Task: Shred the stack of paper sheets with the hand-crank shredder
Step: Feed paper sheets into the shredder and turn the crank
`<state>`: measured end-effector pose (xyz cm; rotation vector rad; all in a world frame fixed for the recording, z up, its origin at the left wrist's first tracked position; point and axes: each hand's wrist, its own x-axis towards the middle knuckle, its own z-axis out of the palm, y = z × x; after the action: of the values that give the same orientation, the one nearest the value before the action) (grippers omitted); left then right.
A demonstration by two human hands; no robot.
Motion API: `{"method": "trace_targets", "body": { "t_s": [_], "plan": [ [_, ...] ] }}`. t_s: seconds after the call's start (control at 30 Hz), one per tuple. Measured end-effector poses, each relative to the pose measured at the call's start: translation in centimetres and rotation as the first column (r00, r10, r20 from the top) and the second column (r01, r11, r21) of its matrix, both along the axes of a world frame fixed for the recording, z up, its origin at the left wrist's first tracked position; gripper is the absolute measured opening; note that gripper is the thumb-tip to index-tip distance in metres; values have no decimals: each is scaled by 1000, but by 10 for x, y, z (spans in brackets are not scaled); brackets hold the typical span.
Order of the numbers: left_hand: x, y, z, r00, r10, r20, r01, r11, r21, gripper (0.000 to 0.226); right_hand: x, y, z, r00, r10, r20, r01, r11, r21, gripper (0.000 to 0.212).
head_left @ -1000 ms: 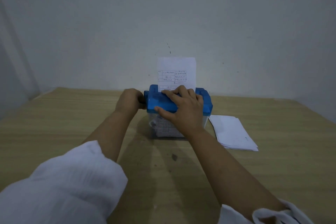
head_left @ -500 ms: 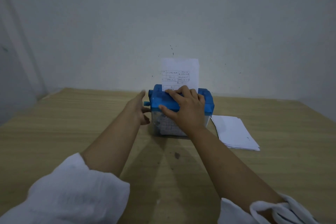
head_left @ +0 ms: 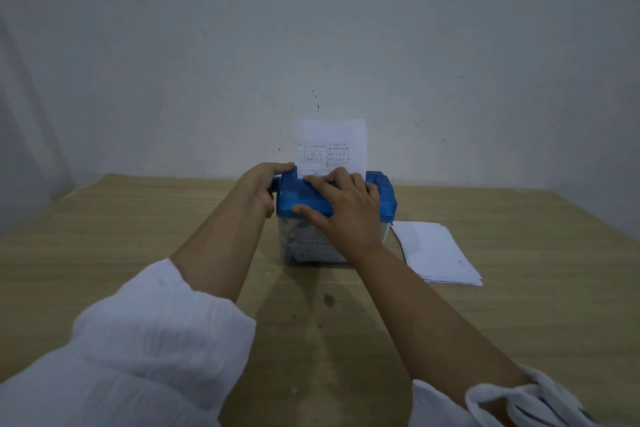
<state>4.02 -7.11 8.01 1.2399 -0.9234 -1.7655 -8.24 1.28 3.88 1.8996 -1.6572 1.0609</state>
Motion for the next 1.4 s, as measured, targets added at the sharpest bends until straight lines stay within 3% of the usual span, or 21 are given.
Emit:
{"method": "trace_targets", "body": {
  "t_s": [0.17,0.43,0.6,0.73,0.87,0.93,1.03,1.17,1.4],
  "plan": [
    [-5,0,0,997,81,-19,-83,985,-149,12,-1,2,1,1000,9,3,-9,1000,25,62],
    [-6,6,2,992,103,-68,-110,987,-116,4,-1,2,1,1000,10,-6,-9,997,82,60],
    [-11,2,0,970,200,-137,-225,953,-201,36,-1,5,5,1000,8,5,-9,990,139,67],
    [-13,4,-2,953,205,-223,-256,938,-234,44,-1,4,5,1000,13,3,-14,988,153,65],
    [-14,18,0,922,261,-286,-360,850,-385,43,-4,3,8,1000,0,-20,4,979,203,50],
    [-12,23,-3,921,254,-295,-364,830,-422,40,-3,4,7,1000,0,-17,3,978,209,54],
    [-7,29,0,912,228,-340,-355,855,-378,5,-2,4,5,1000,11,2,-11,984,181,68],
    [-7,33,11,868,313,-386,-436,852,-290,36,-5,6,10,1000,1,-6,1,974,225,51],
    [-10,62,-17,756,506,-415,-641,702,-311,18,-4,7,11,1000,-8,-3,8,973,230,47]
  ]
}}
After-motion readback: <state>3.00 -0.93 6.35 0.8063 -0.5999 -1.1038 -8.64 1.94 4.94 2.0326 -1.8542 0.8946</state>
